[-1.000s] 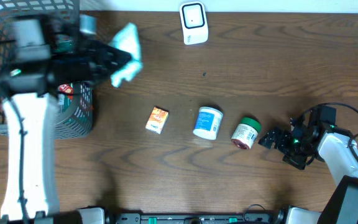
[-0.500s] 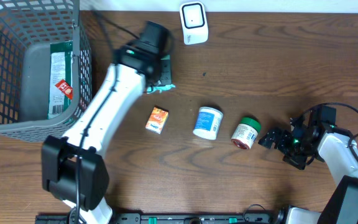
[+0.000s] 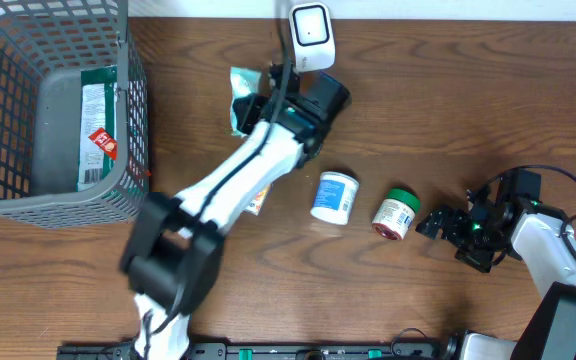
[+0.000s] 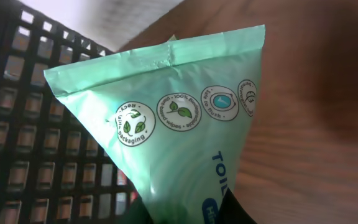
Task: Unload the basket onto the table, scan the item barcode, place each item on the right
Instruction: 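Carry the mint-green packet left of the orange box and release it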
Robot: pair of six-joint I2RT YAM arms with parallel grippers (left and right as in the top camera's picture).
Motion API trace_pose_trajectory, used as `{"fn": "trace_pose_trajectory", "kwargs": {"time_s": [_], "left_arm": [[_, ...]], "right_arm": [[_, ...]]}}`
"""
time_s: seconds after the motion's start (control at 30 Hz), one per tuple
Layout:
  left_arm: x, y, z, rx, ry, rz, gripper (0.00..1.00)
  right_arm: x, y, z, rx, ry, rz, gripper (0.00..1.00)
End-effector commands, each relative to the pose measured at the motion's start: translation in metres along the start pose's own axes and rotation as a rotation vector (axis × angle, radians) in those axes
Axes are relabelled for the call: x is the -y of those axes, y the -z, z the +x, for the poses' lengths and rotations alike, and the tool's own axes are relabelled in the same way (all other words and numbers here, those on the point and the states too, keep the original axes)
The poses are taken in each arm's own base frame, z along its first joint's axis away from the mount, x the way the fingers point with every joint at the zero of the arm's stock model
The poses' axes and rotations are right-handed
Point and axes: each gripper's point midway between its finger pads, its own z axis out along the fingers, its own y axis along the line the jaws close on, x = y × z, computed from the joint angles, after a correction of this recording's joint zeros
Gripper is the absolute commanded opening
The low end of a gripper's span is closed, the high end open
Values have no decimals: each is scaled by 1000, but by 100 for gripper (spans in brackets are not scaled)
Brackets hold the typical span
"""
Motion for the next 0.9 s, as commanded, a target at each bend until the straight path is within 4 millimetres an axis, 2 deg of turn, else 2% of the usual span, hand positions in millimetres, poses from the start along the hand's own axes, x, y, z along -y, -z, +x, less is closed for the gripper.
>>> {"fn": "trace_pose_trajectory", "kwargs": {"time_s": [0.0, 0.1, 0.17, 0.23, 0.3, 0.33, 0.4, 0.53, 0.67, 0.87], "left_arm": [[-1, -27, 14, -30, -169, -212, 8], [12, -44, 25, -63, -210, -230, 10], [18, -52, 31, -79, -228, -233, 15], [22, -55, 33, -84, -235, -234, 25], [27, -55, 34, -88, -226, -197, 49], [31, -54, 35, -93, -220, -165, 55], [38, -54, 36, -103, -209, -113, 60], [50, -53, 40, -120, -195, -27, 62], [53, -53, 38, -121, -187, -3, 62], [44, -42, 23, -126, -99, 130, 64]], "right_arm": [[-2, -1, 1, -4, -4, -3, 99], [-2, -1, 1, -4, -4, -3, 99], [-2, -1, 1, -4, -4, -3, 99], [-2, -1, 1, -4, -4, -3, 99], [-2, -1, 1, -4, -4, -3, 99], [-2, -1, 1, -4, -4, -3, 99], [-2, -1, 1, -4, -4, -3, 99], [-2, -1, 1, -4, -4, -3, 99], [-2, -1, 1, -4, -4, -3, 99], [-2, -1, 1, -4, -4, -3, 99]]}}
